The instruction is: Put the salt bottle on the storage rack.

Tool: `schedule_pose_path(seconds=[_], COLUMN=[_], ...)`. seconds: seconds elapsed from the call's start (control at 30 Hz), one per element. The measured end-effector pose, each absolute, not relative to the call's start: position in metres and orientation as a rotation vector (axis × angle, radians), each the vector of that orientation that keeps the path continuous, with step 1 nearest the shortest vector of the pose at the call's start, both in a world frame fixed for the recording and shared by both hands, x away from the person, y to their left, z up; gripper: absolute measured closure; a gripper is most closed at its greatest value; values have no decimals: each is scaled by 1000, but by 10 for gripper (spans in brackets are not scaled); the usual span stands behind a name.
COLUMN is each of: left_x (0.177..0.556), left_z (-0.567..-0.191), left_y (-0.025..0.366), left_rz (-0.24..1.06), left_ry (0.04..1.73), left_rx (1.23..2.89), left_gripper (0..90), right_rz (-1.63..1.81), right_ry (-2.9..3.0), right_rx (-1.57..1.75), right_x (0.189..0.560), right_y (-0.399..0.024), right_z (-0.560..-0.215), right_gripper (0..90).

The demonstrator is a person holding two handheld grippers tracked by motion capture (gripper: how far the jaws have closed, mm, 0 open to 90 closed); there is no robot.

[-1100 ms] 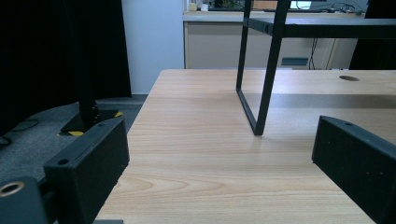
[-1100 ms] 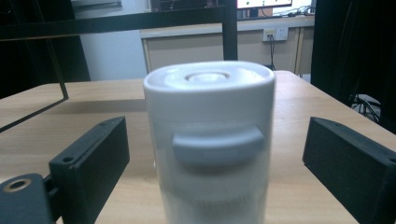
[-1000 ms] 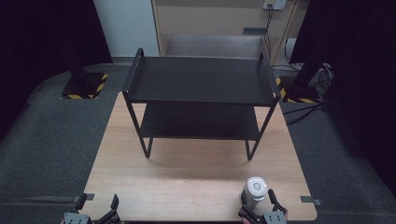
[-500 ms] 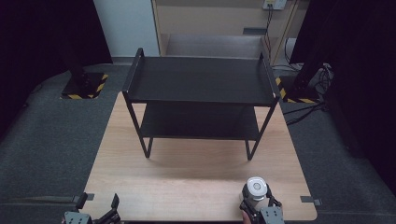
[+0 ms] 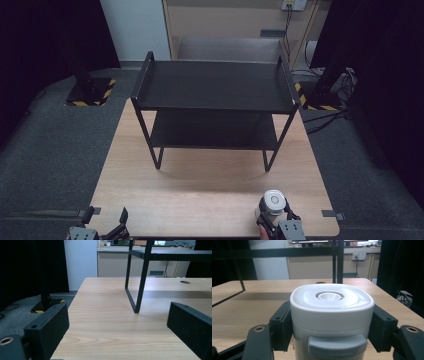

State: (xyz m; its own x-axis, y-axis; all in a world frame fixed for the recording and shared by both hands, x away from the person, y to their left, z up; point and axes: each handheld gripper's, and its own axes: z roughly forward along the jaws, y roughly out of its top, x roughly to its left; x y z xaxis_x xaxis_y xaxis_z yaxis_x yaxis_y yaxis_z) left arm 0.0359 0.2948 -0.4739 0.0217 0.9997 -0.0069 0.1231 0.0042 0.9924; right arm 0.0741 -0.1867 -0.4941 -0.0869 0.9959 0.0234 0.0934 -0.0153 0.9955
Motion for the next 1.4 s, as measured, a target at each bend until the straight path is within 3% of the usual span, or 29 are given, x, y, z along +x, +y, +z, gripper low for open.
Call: schedule_pose_path(seconds=[0.63,1.4], left_x=[33,33], left_z=[-474,-474], left_y=[296,303], left_rz=[1115,1108], left_ry=[1282,1294], left_rx=[1272,1235], left_gripper=[30,32], right_rz=[1418,1405], right_ry=[1366,1383], right_rx=[1129,1115], right_x=[117,184], right_y=[-176,-158], right_z=[-388,-345], right_gripper=[321,321])
